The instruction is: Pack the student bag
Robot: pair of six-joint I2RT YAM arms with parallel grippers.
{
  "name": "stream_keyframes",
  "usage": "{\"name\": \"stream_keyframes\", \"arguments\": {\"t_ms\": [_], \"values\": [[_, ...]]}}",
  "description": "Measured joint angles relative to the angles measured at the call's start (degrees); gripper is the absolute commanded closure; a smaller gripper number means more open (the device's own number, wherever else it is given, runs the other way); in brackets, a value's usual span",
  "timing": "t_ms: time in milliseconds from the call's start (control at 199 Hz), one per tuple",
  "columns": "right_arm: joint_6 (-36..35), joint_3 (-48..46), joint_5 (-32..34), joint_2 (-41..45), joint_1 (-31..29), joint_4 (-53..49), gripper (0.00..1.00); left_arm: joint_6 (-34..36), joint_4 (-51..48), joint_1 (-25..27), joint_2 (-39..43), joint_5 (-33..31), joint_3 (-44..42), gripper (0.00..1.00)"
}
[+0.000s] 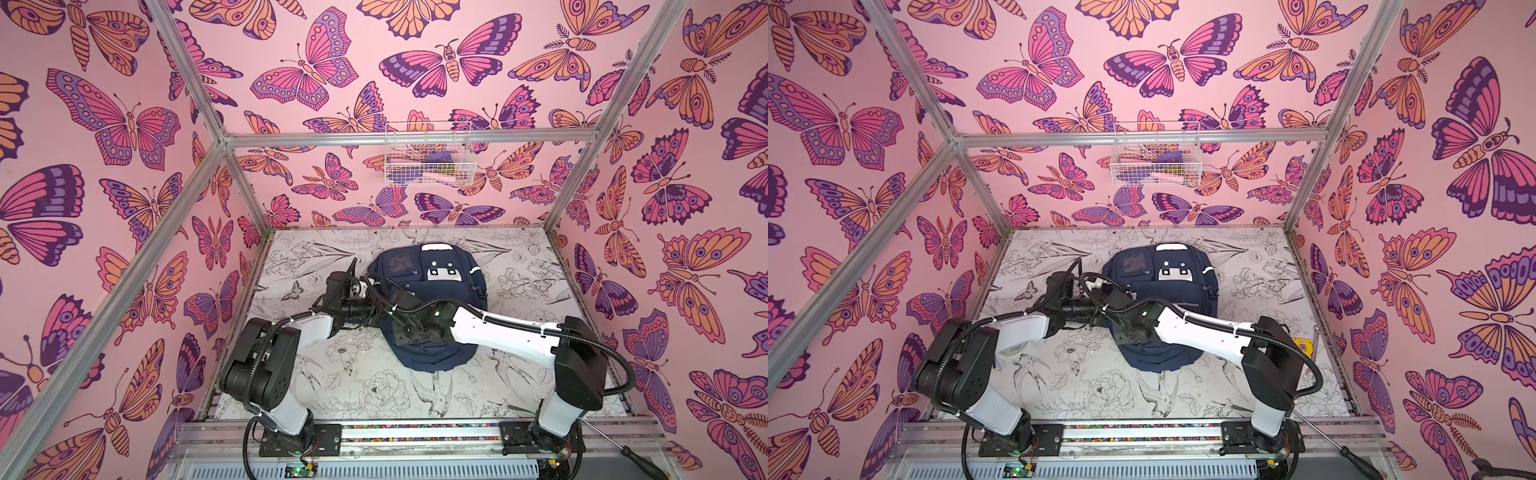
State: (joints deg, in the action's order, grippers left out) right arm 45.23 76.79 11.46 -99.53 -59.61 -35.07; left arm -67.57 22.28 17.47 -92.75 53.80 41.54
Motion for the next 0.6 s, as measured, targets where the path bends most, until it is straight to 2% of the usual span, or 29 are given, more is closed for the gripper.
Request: {"name": "stream_keyframes", "arguments": {"t_ms": [297,508,604], "values": [[3.3,1.4,0.5,-2.0,0.0,-0.8,0.59,0.0,0.0,0.0,-0.4,0.0,0.0,1.00],[4.7,6.1,3.3,-5.4,0.1,-5.0,0.74,0.0,0.3,-0.3,-0.5,-1.1,0.0,1.00],[4.9,8.0,4.3,-6.4,0.4,-7.4,0.87,-0.1,0.4,-0.3,-0.5,-1.3,0.0,1.00]]}}
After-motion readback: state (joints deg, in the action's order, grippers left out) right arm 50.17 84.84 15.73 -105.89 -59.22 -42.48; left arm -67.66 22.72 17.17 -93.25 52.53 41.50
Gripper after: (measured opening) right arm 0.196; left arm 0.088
